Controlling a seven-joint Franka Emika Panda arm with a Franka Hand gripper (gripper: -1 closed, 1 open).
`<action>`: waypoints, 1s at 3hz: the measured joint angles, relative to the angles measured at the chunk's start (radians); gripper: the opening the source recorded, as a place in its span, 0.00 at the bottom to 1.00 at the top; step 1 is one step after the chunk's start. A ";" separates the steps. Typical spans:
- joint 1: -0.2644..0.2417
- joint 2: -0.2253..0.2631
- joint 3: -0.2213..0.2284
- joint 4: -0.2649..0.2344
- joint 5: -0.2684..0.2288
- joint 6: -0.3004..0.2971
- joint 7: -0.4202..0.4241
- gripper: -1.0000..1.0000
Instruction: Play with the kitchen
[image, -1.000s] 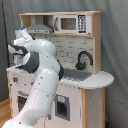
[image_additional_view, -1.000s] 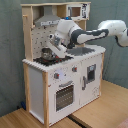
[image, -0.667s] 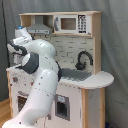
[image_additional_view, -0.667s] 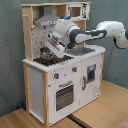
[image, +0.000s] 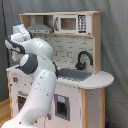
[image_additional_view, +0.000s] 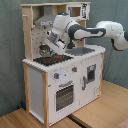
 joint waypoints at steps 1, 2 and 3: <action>-0.002 -0.007 0.032 0.000 0.000 -0.099 -0.002 0.00; -0.033 -0.003 0.022 0.000 0.000 -0.194 -0.015 0.00; 0.030 0.039 0.021 0.037 -0.063 -0.210 -0.017 0.00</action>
